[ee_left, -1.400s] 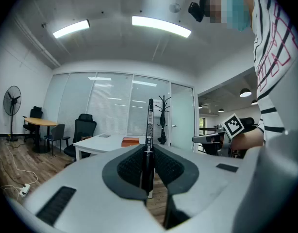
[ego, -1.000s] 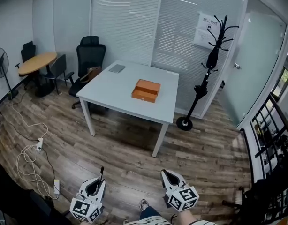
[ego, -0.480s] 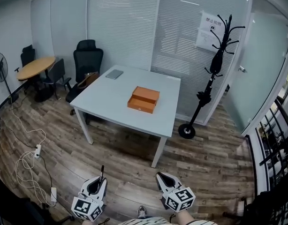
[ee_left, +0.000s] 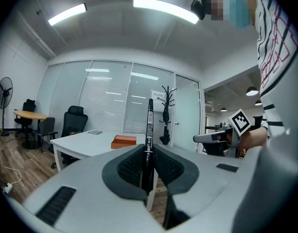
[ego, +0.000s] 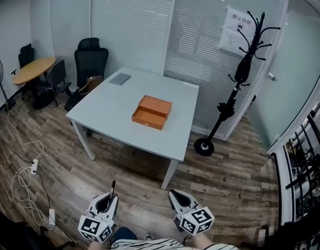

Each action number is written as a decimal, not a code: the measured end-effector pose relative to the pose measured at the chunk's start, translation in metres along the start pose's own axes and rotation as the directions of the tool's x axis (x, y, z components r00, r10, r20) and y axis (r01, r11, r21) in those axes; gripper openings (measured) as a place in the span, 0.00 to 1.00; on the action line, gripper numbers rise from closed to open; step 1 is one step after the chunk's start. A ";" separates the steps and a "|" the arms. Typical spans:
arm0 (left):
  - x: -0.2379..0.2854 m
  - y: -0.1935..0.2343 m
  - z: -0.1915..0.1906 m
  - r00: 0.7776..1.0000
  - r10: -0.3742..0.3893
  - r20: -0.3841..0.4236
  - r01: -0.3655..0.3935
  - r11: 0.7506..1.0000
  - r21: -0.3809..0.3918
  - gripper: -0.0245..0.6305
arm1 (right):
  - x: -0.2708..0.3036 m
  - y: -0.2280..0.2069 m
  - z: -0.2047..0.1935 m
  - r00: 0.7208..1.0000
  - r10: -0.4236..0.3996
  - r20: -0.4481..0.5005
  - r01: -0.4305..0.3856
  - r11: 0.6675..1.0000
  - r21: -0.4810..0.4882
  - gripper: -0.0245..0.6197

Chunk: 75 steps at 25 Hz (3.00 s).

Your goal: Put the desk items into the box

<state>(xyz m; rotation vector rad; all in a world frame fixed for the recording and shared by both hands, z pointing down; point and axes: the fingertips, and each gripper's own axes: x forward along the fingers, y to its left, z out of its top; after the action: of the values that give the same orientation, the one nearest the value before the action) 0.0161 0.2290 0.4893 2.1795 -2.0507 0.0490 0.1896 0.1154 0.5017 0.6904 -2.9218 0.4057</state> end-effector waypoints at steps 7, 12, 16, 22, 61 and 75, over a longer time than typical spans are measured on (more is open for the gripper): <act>0.060 0.036 -0.009 0.999 -0.028 -0.018 0.027 0.999 -0.032 0.14 | 0.043 -0.036 -0.002 0.999 -0.053 -0.005 0.053 0.998 0.028 0.08; 0.112 0.088 0.004 0.996 -0.085 -0.018 0.084 0.996 -0.023 0.14 | 0.101 -0.057 0.012 0.993 -0.116 0.008 0.116 0.993 0.030 0.08; 0.153 0.137 0.016 0.989 -0.145 -0.033 0.144 0.989 -0.020 0.14 | 0.154 -0.064 0.031 0.986 -0.168 0.025 0.167 0.985 0.036 0.08; 0.215 0.201 0.037 0.967 -0.252 -0.040 0.253 0.967 0.015 0.14 | 0.233 -0.075 0.055 0.969 -0.240 0.054 0.238 0.970 0.047 0.08; 0.502 0.245 0.035 0.858 -0.475 -0.195 0.507 0.843 0.179 0.14 | 0.374 -0.256 0.105 0.926 -0.367 0.085 0.363 0.930 0.062 0.08; 0.606 0.236 -0.015 0.773 -0.480 -0.415 0.621 0.708 0.336 0.14 | 0.390 -0.314 0.101 0.918 -0.392 0.056 0.386 0.918 0.091 0.08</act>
<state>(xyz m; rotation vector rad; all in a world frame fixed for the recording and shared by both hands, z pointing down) -0.1774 -0.3814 0.6005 2.7660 -1.2176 0.8194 -0.0203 -0.3482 0.5437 1.2926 -2.7437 0.4567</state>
